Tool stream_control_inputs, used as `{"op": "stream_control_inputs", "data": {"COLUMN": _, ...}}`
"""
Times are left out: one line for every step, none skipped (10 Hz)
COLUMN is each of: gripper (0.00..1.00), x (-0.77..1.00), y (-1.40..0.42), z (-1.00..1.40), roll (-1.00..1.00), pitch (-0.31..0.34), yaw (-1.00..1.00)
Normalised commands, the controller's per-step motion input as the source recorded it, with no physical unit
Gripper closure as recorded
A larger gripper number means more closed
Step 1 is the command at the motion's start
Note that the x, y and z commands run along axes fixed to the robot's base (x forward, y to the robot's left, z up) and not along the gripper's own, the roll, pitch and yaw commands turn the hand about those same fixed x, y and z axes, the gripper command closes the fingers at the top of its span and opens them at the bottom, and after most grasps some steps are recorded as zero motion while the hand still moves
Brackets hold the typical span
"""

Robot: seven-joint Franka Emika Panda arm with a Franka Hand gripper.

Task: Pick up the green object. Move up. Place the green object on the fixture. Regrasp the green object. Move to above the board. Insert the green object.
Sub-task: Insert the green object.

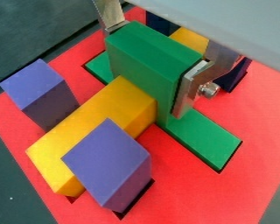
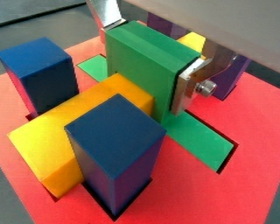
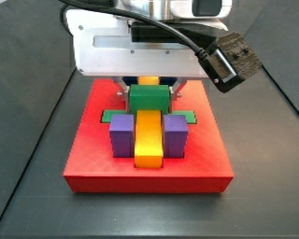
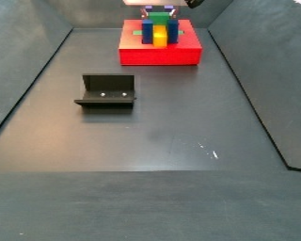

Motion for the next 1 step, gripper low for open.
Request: {"op": "stream_control_inputs", "data": {"gripper": 1.00, "x": 0.00, "y": 0.00, "z": 0.00, "roll": 0.00, "pitch": 0.000, "yaw": 0.00}}
